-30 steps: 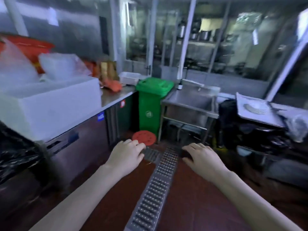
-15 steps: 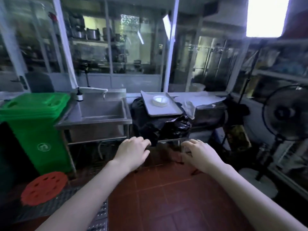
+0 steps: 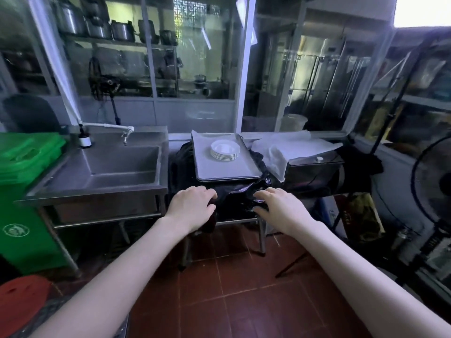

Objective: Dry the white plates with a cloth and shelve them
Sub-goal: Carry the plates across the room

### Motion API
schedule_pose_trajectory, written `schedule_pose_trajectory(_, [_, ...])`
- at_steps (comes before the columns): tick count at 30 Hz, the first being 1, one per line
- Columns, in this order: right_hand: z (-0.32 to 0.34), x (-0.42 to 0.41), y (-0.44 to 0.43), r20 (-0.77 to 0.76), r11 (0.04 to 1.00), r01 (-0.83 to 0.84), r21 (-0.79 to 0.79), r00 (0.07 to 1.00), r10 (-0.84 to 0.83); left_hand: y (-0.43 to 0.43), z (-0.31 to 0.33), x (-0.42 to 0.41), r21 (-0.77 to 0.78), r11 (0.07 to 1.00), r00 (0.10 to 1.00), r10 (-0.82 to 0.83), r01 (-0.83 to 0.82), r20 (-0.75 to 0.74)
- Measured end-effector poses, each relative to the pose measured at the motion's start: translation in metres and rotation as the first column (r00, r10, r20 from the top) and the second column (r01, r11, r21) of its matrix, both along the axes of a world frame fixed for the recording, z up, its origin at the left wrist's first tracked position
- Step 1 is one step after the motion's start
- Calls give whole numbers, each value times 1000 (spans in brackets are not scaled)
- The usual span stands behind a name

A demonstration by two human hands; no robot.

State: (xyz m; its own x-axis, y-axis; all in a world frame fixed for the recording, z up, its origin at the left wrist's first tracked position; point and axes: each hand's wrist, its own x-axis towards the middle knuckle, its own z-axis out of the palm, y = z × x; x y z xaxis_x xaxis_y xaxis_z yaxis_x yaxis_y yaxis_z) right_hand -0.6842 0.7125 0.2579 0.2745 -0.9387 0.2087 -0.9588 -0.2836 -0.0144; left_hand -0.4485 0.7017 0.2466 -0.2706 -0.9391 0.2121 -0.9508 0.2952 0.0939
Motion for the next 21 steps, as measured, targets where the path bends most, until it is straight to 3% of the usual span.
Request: schedule_pose_trajectory(21, [-44, -18, -515, 47, 993, 2, 116, 999, -8, -510, -57, -6, 69, 997, 996, 31, -25, -79])
